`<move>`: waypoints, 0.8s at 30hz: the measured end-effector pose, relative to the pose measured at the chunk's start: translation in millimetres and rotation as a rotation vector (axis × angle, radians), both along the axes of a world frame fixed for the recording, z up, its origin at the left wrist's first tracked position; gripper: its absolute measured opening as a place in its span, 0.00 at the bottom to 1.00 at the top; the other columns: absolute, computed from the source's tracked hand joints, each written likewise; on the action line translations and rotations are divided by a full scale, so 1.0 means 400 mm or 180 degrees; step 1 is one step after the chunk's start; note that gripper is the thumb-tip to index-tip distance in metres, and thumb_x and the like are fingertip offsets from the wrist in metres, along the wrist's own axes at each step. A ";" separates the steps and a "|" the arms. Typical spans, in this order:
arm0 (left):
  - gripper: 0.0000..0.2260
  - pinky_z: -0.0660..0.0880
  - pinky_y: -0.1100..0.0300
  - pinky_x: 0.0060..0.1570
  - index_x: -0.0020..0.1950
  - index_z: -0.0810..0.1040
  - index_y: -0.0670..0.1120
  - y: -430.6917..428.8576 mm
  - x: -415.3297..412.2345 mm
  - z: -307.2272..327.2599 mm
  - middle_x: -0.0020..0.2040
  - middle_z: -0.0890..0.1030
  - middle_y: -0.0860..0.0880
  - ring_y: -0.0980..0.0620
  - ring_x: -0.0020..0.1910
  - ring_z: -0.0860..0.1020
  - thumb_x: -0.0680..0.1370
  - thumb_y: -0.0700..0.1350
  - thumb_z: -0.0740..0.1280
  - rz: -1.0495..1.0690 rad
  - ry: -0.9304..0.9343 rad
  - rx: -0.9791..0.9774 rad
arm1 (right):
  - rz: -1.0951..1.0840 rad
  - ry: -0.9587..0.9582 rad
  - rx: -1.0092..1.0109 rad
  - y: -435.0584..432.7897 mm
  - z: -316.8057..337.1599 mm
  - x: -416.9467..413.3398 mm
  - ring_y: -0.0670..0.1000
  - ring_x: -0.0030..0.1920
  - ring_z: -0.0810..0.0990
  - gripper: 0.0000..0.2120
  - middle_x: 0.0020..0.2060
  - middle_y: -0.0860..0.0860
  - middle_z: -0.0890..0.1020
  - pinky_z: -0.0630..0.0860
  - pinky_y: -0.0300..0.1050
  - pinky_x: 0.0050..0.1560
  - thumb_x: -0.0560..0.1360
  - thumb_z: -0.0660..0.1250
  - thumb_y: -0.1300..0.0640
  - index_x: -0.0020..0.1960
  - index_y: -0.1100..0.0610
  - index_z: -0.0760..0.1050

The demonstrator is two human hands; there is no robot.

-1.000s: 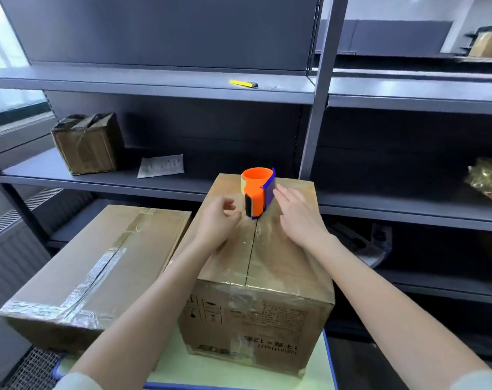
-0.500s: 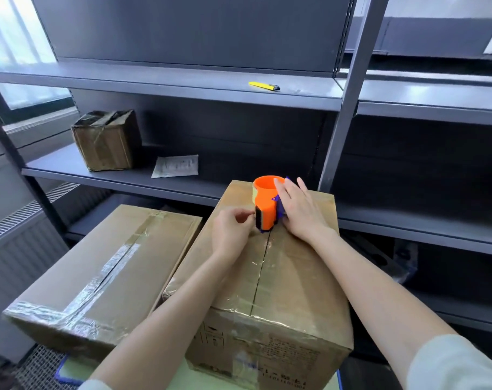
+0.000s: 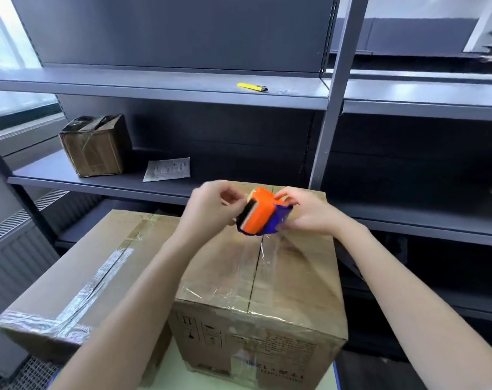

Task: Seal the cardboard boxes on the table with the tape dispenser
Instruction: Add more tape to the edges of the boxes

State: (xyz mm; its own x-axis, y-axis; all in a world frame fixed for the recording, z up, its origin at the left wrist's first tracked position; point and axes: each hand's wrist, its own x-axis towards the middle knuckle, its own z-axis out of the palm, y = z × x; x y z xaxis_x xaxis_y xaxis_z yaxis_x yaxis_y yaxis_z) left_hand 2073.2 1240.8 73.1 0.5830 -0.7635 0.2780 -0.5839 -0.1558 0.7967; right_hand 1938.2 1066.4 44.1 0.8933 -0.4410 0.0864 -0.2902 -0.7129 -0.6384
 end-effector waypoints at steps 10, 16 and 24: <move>0.06 0.73 0.68 0.25 0.42 0.77 0.38 0.037 0.020 -0.009 0.36 0.81 0.44 0.55 0.29 0.82 0.78 0.38 0.64 -0.0023 0.1617 0.0408 | 0.0121 0.0305 -0.0355 0.096 0.031 -0.057 0.46 0.59 0.72 0.41 0.60 0.47 0.71 0.72 0.41 0.58 0.64 0.78 0.48 0.70 0.49 0.60; 0.07 0.72 0.69 0.24 0.40 0.77 0.41 0.051 0.028 -0.013 0.38 0.82 0.44 0.54 0.33 0.83 0.78 0.38 0.64 0.0018 0.1697 0.0284 | -0.0218 -0.0138 -0.1901 0.143 -0.010 -0.006 0.56 0.59 0.71 0.38 0.62 0.55 0.72 0.73 0.47 0.55 0.70 0.68 0.66 0.76 0.55 0.55; 0.10 0.66 0.70 0.20 0.37 0.71 0.39 0.129 0.062 -0.047 0.28 0.77 0.46 0.57 0.26 0.78 0.79 0.36 0.63 -0.0120 0.2719 0.0185 | 0.0010 0.0039 -0.2310 0.193 0.015 0.009 0.52 0.48 0.68 0.31 0.50 0.55 0.71 0.65 0.43 0.44 0.77 0.59 0.63 0.76 0.48 0.51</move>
State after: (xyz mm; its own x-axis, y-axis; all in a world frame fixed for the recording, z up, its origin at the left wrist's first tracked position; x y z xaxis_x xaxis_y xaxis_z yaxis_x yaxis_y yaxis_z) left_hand 2097.9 1292.6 54.1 0.5485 -0.7860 -0.2852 0.2073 -0.2026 0.9571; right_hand 1941.6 1143.7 50.2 0.8973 -0.2738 0.3462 -0.2915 -0.9566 -0.0009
